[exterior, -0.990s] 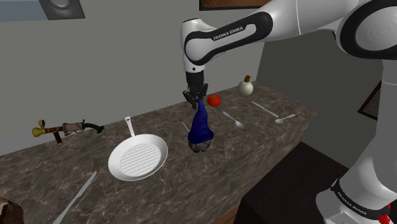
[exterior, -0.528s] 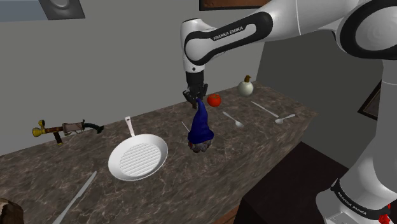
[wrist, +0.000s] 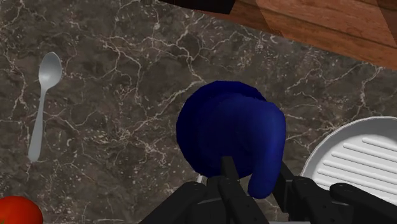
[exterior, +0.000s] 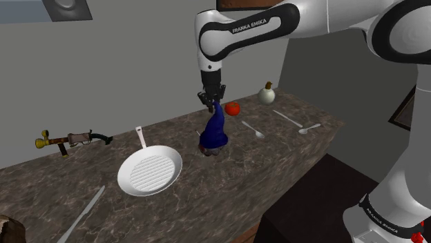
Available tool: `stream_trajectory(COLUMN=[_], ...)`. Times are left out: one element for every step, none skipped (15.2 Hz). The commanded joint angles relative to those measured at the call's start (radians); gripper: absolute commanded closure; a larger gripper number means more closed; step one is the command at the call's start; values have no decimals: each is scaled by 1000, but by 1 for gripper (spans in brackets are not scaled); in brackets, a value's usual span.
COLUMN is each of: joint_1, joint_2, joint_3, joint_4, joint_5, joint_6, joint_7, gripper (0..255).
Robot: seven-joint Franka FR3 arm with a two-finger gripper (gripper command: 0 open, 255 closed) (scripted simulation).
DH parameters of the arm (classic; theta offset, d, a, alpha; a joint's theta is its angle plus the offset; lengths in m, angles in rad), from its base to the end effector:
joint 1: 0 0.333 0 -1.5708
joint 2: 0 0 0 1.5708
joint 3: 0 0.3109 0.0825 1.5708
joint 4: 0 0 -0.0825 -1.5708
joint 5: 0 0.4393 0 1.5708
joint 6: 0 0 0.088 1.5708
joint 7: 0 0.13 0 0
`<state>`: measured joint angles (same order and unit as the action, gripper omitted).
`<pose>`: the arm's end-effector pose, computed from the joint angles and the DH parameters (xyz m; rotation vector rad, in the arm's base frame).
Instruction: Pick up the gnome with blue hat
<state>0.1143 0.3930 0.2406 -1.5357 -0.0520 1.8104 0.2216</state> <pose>0.6707 0.2248 0.3792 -3.1190 -0.2118 0.1792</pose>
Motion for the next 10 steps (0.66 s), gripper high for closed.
stream_trajectory(joint_1=[-1,-1,0,0,0,1,1,2,2,2], joint_2=[-9,-11,-13,-14,-15,-16,-17,-18,-18,-18], joint_3=[1,1,1,2,2,2,2,3,3,3], joint_4=[21,32,43,54,65,78,90,103,104,104], joint_5=[2,2,3,3,4,4,4,4,5,5], joint_6=[-27,-40,-53,-65,-78,-91,-104,-117,-119,-119], joint_7=[-1,-2,-2,-2,-2,-1,-1,-1,-1,-1], gripper=[255,255,255,255,255,255,255,255,255,255])
